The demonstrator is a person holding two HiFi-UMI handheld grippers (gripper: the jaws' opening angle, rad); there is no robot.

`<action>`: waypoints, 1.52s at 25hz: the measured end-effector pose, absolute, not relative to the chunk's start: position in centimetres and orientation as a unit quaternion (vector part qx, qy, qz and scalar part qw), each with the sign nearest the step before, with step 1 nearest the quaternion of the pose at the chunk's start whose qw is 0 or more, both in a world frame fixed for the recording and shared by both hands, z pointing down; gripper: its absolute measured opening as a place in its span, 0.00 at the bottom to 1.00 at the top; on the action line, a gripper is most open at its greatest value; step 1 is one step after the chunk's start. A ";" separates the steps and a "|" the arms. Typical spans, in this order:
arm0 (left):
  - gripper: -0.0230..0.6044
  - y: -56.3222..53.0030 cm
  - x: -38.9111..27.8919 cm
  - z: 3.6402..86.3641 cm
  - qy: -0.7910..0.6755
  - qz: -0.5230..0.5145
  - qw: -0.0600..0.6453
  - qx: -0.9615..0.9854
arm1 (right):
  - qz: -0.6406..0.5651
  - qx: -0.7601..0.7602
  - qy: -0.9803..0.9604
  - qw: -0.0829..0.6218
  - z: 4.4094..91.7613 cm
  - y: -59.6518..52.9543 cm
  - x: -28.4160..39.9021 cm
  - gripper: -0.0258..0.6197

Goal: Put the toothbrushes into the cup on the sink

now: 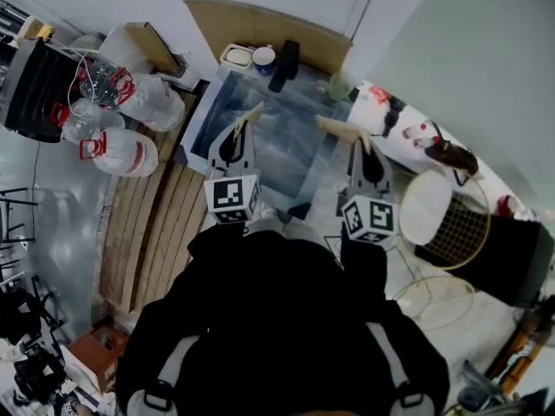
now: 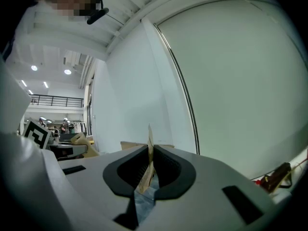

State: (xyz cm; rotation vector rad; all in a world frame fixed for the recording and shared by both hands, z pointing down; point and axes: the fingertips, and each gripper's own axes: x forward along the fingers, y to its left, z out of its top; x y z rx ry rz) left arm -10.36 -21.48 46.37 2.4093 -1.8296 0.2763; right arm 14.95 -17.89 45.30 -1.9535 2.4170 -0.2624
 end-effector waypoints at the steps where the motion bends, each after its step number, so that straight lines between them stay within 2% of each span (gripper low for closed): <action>1: 0.07 -22.1 -10.3 46.2 -0.599 0.089 0.050 0.794 | -0.086 -0.630 0.772 0.010 45.3 -17.9 15.0 0.09; 17: 0.07 -33.7 -10.7 44.2 -0.589 0.087 0.015 0.803 | -0.087 -0.649 0.755 0.009 45.7 -20.1 15.4 0.09; 30: 0.07 -41.9 -10.4 49.2 -0.574 0.138 0.018 0.807 | -0.071 -0.659 0.749 -0.019 46.6 -21.9 15.7 0.09; 38: 0.07 -44.9 -9.6 52.6 -0.565 0.155 0.050 0.809 | -0.079 -0.665 0.743 -0.029 47.8 -22.6 16.1 0.09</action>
